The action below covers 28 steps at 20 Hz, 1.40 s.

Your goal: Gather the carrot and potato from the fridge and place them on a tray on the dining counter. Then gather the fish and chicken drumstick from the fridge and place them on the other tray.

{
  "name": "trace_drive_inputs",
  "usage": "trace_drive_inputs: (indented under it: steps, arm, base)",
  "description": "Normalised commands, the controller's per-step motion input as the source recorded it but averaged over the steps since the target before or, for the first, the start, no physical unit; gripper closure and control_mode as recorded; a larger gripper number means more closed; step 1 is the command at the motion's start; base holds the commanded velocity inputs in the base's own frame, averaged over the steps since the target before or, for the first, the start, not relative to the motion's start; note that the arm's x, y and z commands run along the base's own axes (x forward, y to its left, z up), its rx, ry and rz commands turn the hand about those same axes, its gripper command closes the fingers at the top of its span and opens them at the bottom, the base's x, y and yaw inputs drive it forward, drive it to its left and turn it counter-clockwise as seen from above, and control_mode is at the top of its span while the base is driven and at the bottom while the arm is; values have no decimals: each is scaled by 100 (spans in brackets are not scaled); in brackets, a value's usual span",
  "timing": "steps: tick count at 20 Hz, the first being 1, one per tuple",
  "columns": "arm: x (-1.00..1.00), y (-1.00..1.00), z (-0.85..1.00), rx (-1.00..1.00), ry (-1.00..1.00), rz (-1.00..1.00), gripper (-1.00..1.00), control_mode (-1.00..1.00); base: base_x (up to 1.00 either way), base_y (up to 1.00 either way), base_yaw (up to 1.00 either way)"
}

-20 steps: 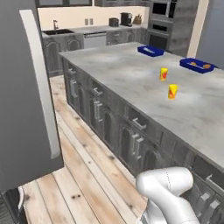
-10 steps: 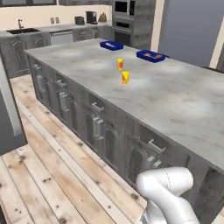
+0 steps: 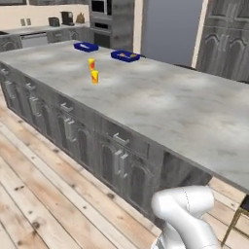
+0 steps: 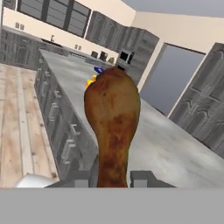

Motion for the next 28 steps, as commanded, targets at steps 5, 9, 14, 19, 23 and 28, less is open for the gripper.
trace_drive_inputs:
  steps: [5,9,14,19,23,28]
  arm:
    - [0,0,0,0,0,0,100,100]
    - [0,0,0,0,0,0,100,100]
    - [0,0,0,0,0,0,100,100]
    - [0,0,0,0,0,0,100,100]
    - [0,0,0,0,0,0,100,100]
    - [0,0,0,0,0,0,100,100]
  base:
    - [-99,-85,-25]
    - [-62,-94,-20]
    - [7,-100,-3]
    - [19,-100,0]
    - [20,-100,0]
    - [20,-100,0]
